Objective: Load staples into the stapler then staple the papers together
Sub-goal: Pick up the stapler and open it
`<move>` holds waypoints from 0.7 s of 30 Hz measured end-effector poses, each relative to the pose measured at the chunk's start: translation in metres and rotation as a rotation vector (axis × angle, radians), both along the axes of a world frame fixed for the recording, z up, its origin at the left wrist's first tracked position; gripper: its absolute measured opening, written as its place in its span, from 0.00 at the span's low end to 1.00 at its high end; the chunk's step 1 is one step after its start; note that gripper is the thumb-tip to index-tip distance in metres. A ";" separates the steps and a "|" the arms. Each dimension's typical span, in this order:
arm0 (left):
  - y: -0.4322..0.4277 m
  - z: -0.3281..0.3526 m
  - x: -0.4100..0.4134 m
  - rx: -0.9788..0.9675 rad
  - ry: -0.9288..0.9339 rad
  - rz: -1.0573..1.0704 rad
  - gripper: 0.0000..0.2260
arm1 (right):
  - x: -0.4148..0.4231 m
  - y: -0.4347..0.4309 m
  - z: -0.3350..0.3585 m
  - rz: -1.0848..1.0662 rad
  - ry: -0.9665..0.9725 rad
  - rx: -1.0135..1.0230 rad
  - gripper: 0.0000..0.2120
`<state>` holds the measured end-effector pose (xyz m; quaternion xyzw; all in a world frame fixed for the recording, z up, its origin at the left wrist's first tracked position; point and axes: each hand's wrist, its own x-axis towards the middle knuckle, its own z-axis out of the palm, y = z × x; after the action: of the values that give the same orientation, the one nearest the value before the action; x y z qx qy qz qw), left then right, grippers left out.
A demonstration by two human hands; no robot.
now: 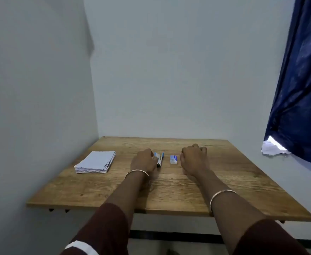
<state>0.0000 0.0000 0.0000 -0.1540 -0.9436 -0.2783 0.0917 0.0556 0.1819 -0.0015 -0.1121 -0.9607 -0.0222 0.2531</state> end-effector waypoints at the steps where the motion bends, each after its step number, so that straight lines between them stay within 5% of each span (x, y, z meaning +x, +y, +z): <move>1: 0.001 -0.002 -0.004 0.007 -0.018 -0.002 0.13 | -0.005 -0.002 -0.002 0.015 0.004 -0.020 0.11; 6: 0.011 -0.012 -0.032 0.031 -0.032 0.006 0.16 | -0.045 -0.007 -0.013 0.096 0.076 -0.283 0.12; 10: 0.020 -0.023 -0.057 0.219 -0.091 0.004 0.19 | -0.077 -0.008 -0.014 0.180 -0.096 -0.411 0.11; 16: 0.020 -0.029 -0.094 0.304 -0.126 -0.026 0.05 | -0.107 -0.001 -0.019 0.262 -0.168 -0.490 0.11; 21: 0.018 -0.031 -0.111 0.261 -0.121 -0.093 0.07 | -0.110 0.007 -0.020 0.323 -0.143 -0.619 0.05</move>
<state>-0.1106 0.0184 -0.0311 -0.1673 -0.8950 -0.4115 0.0410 -0.0543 0.1884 -0.0210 -0.0285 -0.9424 0.3027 0.1395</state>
